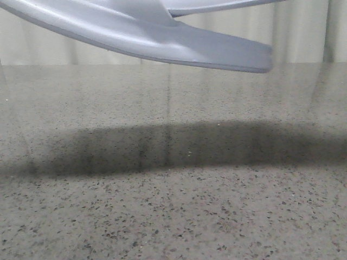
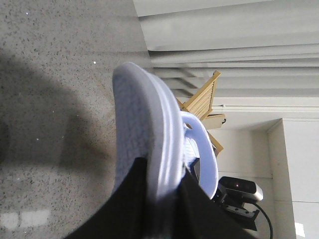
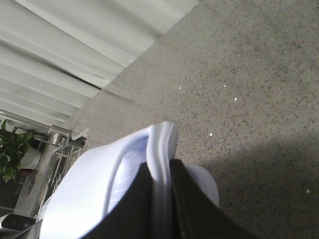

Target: Insert blue slippers together front up

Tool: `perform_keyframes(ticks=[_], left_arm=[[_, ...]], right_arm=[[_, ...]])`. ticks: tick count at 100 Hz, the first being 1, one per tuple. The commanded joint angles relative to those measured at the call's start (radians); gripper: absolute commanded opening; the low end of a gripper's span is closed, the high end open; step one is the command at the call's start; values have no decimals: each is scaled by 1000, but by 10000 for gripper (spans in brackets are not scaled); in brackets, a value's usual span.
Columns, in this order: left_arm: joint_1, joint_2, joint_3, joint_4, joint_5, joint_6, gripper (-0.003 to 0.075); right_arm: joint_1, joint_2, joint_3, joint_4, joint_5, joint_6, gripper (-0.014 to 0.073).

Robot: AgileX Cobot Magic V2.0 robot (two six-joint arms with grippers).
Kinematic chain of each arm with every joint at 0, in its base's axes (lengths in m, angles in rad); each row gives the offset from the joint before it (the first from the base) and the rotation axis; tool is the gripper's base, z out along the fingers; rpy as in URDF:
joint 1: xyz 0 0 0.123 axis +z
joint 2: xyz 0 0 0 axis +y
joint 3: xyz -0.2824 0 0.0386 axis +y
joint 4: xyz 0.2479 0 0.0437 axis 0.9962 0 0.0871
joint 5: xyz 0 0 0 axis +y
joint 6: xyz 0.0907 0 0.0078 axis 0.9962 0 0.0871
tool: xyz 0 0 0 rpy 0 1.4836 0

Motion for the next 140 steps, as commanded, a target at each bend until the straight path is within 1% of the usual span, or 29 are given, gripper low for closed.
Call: perform_keyframes(ticks=[1,23,36,45,55,67,72,79,84,98,105,110,115,130,140], left_arm=[[-18,1,-43,-119,226,-6,16],[-18,1,-43,-119,226,6,16],[-18,1,-43,-119,216,9,16],[-18,1,-43,-119,198,20,16],[-18,1,-43,-119,175,42,16],[-18,1,-43,-119,142,61,16],[-18,1,-43,-119,125,63,16],[-18,1,-43,-115,106,65,16],[-18,1,-43,-113,97,65,16],[-18,1,-43,-110,70,65,16],[-18,1,-43,-104,49,65,16],[-18,1,-43,-100,34,65,16],[-18,1,-43,-94,24,65,16],[-18,1,-43,-89,-11,65,16],[-18,2,-43,-84,-33,65,16]], right_arm=[[17,48,-25,159,214,-105,-107],[19,91,-25,257,255,-211,-107],[57,91,-25,280,252,-249,-107],[76,91,-25,280,216,-296,-106],[76,91,-25,280,171,-331,-106],[76,80,-25,267,100,-411,-103],[76,75,-25,252,62,-445,-79],[76,64,-25,224,20,-465,-19],[76,55,-25,199,-3,-465,43],[76,21,-25,150,-52,-465,267],[76,-1,-25,138,-83,-465,344],[76,-23,-25,136,-105,-467,373],[76,-45,-25,132,-128,-469,383],[76,-135,-25,72,-219,-469,384],[76,-210,-25,12,-331,-471,384]])
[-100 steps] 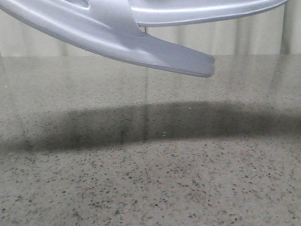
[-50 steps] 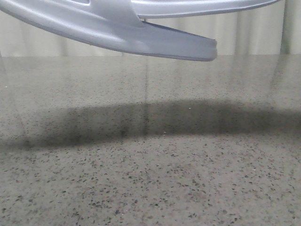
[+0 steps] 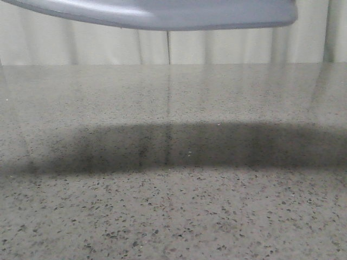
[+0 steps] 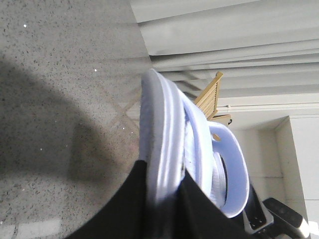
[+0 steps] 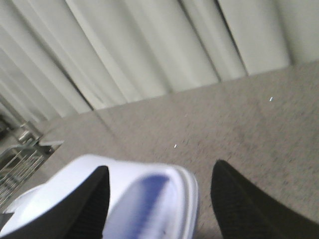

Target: Insert blue slippers together front up

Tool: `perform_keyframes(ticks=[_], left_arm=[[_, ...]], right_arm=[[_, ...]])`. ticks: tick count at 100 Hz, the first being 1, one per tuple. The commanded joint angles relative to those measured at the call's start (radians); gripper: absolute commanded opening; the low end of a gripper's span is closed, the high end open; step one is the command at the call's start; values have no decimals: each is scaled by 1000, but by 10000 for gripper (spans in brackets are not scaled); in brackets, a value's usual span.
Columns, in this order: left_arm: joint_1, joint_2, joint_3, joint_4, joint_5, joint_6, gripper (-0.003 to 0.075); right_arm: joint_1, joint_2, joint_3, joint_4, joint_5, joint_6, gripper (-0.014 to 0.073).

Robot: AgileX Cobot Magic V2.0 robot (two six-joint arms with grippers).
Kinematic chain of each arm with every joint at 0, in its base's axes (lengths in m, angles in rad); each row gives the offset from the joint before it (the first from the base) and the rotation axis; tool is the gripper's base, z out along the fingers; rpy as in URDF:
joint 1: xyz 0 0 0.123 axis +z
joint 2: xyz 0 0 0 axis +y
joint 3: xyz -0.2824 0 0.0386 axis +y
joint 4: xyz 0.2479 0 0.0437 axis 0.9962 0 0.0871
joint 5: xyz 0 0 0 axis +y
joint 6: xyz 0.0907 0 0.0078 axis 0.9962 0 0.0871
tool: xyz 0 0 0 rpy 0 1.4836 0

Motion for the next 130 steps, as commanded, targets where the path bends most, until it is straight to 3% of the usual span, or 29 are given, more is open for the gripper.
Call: perform_keyframes(ticks=[1,25,79,130], left_arm=[[-7,2,-41,-62,15,-4,16],[-7,25,-41,-32,-19,-1,16],[-7,263,-41,-30,-36,108,16],[-7,332,-41,-26,-80,176,19]], right_arm=[[0,-65,-27,-40,-122,-29,384],[0,-199,-27,-138,-294,-29,384],[0,-220,-27,-138,-246,-31,384],[0,-220,-27,-138,-197,-31,383]])
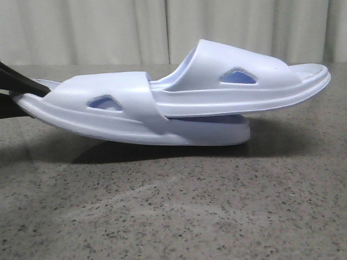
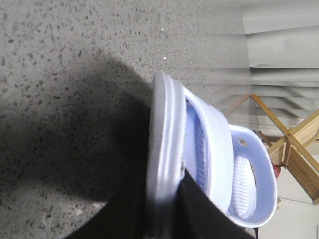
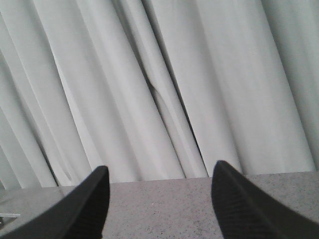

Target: Insert blue slippers together front up

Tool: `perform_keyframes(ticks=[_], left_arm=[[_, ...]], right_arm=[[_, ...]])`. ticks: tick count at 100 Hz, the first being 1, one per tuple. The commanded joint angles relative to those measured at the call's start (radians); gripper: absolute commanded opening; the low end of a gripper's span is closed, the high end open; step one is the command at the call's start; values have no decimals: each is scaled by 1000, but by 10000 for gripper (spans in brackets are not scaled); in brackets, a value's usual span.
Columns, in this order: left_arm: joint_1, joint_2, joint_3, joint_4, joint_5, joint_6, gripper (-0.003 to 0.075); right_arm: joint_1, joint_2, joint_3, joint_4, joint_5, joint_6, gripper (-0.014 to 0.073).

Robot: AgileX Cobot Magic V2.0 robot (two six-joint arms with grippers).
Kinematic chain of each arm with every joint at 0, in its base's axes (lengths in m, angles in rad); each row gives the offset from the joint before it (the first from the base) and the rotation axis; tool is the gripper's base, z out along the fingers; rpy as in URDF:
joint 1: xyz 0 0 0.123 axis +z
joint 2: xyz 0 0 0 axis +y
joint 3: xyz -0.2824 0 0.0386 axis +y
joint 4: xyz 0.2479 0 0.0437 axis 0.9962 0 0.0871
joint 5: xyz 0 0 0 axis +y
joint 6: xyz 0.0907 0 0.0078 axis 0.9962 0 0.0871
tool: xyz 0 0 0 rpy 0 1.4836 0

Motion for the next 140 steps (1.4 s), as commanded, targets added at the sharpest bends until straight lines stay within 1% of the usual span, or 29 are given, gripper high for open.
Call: perform_keyframes(ticks=[1,7,14,21,38,45,50,75,91,98,110,120,130,140], left_arm=[[-7,-12,-34,-48,15,10,20],[-7,-12,-34,-46,9,24,38],[-7,-12,-34,-48,0,36,92],[-7,-12,-34,-48,-9,39,172],[-7,-12,-34,-48,-46,60,397],[-7,-12,-34,-46,-81,80,460],[-7,-12,-34,-46,-107,98,485],[-5,-14,-34,-42,-229,199,492],[-5,-45,-34,-48,-345,322,492],[-5,-77,-36,-48,-406,393,492],[-5,-169,-36,-48,-482,523,491],[-5,-279,-36,-44,-517,621,491],[-5,-396,-36,-27,-539,689,491],[-5,-509,-36,34,-550,712,487]], right_arm=[[-2,4,-27,-4,-12,-20,384],[-2,4,-27,-4,-11,-20,384],[-2,4,-27,-4,-10,-20,383],[-2,4,-27,-4,-10,-20,383],[-2,4,-27,-4,-10,-20,384],[-2,4,-27,-6,-10,-20,383],[-2,4,-27,-8,-10,-20,383],[-2,4,-27,-10,-10,-20,384],[-2,4,-27,-16,-16,-20,383],[-2,4,-27,-54,-28,-20,384],[-2,4,-23,-130,-68,-20,384],[-4,4,-6,-176,-121,-20,384],[-4,4,23,-224,-164,-22,384],[-4,4,57,-264,-194,-48,384]])
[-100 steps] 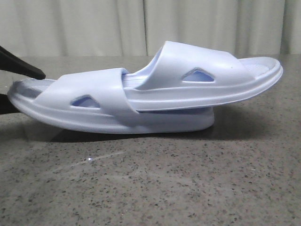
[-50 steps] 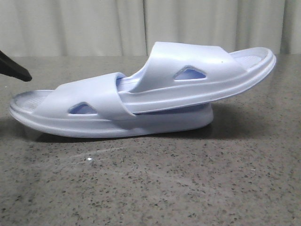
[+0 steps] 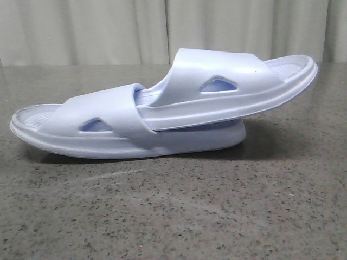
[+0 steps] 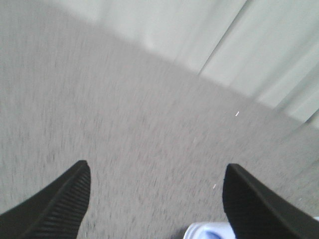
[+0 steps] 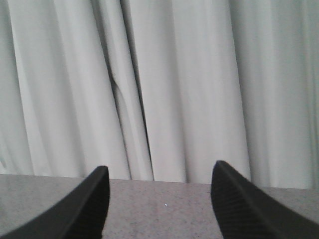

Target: Insert blue slippers together front up

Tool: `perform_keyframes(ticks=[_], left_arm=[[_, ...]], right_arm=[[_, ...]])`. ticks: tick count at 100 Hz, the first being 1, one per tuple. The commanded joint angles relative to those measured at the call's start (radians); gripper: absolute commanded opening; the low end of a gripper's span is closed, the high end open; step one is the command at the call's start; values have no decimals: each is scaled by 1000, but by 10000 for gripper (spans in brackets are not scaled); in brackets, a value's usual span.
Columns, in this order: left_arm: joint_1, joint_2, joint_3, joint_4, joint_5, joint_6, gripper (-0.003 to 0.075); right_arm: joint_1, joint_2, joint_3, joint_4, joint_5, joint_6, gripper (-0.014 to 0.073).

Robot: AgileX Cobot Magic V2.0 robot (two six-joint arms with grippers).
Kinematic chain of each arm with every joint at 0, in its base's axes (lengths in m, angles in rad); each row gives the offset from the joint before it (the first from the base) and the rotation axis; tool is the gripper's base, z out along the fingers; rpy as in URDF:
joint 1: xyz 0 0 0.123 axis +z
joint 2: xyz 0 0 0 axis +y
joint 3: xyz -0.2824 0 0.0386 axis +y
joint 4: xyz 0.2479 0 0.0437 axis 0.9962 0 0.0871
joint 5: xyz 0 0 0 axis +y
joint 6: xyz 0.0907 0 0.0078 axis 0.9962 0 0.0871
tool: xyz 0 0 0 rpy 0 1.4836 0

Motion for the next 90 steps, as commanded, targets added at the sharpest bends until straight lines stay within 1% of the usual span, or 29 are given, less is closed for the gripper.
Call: perform_keyframes(ticks=[1,8,15,31,43,66,90], left_arm=[[-5,-107,-34,53,-4,37,487],[-5,-176,-34,105,-19,37,487],[-5,-235,-34,145,-38,37,487],[-5,-333,-4,180,-61,37,487],[-5,-390,48,193,-69,37,487],[-5,-452,146,193,-105,37,487],[-5,-463,181,193,-123,37,487]], right_arm=[[-4,4,2,-45,-77,-53,384],[-4,2,26,-45,-92,-100,384],[-4,-3,52,-45,-112,-113,384],[-4,-40,113,-45,-116,-117,384],[-4,-93,164,-45,-126,-157,384],[-4,-224,265,-45,-140,-158,384],[-4,-339,360,-45,-182,-176,383]])
